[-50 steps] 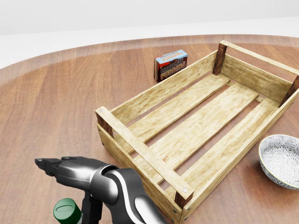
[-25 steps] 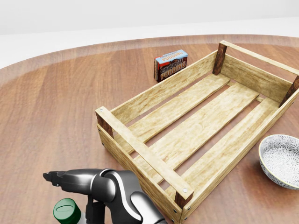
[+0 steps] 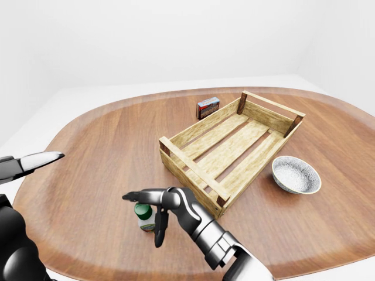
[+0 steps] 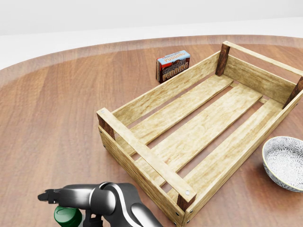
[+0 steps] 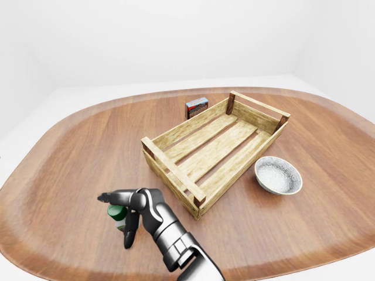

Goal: Pick up the salad dressing and put it in the tray.

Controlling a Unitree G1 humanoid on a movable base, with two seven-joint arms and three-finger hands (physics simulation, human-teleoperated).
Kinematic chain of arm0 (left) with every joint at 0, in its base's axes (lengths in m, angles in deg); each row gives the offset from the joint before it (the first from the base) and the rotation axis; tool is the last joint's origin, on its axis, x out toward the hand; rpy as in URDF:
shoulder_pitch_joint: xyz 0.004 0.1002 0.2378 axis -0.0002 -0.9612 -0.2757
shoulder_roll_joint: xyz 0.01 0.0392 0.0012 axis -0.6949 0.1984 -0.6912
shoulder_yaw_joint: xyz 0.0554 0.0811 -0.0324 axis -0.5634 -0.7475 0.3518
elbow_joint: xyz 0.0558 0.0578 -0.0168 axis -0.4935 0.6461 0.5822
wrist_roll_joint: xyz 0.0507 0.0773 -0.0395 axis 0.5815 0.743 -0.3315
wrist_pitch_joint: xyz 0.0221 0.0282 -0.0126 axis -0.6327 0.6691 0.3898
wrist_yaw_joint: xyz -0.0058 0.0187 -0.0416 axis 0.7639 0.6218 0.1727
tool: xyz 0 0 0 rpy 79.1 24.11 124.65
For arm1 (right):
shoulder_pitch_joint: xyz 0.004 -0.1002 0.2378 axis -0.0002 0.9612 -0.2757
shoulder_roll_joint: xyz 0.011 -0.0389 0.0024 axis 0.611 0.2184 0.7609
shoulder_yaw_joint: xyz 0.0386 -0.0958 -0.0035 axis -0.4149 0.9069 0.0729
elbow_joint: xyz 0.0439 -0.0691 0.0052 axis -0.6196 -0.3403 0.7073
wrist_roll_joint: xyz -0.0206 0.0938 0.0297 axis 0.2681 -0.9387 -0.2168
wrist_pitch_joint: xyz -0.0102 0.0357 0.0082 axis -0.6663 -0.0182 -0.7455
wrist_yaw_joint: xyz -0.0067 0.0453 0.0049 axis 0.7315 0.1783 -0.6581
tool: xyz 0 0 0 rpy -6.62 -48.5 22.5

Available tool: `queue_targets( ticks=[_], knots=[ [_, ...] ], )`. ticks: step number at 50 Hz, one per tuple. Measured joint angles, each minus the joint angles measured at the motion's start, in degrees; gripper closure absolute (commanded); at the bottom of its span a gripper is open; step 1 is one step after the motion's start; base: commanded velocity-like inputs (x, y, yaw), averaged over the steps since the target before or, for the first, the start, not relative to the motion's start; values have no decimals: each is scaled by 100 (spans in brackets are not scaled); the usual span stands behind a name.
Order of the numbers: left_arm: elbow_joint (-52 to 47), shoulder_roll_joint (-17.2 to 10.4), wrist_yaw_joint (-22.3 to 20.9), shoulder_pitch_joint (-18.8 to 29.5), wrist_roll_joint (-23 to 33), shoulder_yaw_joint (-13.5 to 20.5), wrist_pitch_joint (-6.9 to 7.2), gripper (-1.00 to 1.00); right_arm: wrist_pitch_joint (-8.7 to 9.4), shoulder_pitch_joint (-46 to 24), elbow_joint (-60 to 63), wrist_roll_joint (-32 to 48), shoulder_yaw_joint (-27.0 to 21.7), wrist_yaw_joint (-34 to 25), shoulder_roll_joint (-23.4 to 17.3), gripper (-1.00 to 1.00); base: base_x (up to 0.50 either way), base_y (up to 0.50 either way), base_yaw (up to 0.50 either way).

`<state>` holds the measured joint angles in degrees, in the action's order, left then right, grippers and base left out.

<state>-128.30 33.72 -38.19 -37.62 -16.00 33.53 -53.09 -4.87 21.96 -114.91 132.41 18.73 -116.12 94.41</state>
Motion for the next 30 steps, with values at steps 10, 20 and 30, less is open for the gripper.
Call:
queue_targets(
  ticks=[10, 20, 30],
  knots=[
    [21, -18, 10, 0, -24, 17, 0, -100, 0, -39, -85, -74, -45, 0, -1, 100, 0, 0, 0],
    [-7, -8, 6, -8, -11, 0, 0, -100, 0, -37, 140, 102, 2, 0, -1, 100, 0, 0, 0],
    [-16, 3, -25, -23, 43, 1, 0, -100, 0, -269, 687, 205, -133, -1, 0, 100, 0, 0, 0]
  ],
)
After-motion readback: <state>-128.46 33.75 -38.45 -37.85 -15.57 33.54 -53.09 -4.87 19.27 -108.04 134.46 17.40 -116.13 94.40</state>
